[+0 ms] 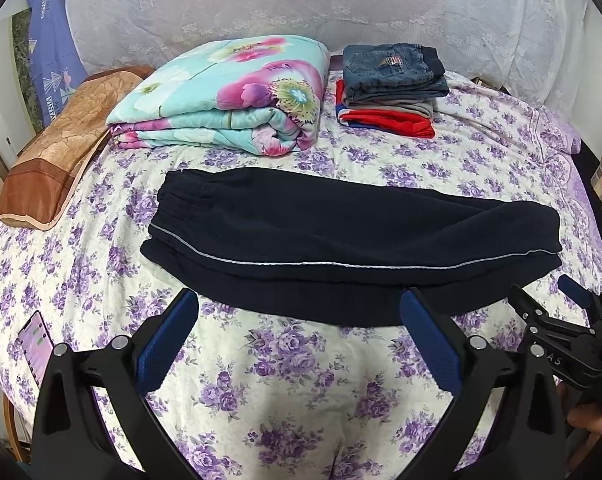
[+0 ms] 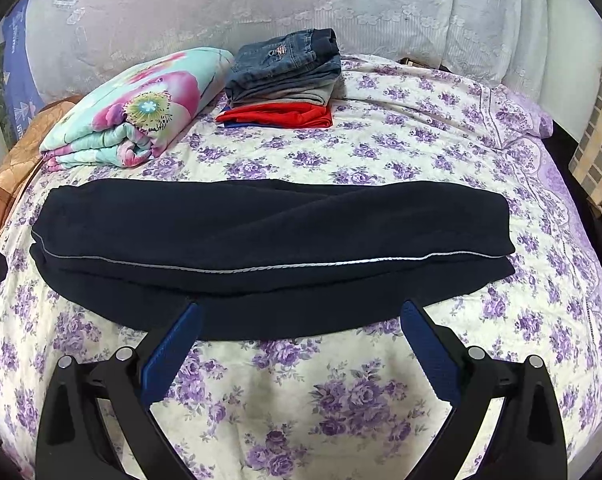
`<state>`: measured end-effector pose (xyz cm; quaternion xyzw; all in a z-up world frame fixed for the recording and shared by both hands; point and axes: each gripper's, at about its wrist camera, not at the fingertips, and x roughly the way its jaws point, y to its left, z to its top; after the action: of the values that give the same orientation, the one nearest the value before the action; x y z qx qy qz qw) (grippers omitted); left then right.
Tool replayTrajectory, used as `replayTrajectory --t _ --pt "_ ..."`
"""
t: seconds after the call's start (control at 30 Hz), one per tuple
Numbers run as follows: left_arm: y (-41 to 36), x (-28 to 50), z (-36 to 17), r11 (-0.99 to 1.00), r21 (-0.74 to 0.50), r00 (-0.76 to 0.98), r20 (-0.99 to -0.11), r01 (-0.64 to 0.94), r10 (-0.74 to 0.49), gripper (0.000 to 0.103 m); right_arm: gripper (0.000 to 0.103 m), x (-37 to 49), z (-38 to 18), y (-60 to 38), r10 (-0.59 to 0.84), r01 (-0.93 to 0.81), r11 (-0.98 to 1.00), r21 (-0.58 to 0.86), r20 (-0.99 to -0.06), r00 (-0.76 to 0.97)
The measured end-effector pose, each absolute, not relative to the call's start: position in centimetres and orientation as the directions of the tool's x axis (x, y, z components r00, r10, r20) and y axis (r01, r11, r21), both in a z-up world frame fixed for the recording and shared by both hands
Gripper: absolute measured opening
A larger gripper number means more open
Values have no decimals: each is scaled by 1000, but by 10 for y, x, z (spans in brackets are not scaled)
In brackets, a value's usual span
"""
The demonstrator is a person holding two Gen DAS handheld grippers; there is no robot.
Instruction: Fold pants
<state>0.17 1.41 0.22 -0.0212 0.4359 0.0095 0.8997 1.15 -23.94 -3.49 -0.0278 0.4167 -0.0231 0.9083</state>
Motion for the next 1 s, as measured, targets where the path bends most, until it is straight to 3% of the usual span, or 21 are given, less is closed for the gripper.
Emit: replayTrajectory --t 1.0 --pt "13 1 2 999 -31 616 -788 -37 -2 98 100 10 -35 -239 -68 26 997 -67 -763 643"
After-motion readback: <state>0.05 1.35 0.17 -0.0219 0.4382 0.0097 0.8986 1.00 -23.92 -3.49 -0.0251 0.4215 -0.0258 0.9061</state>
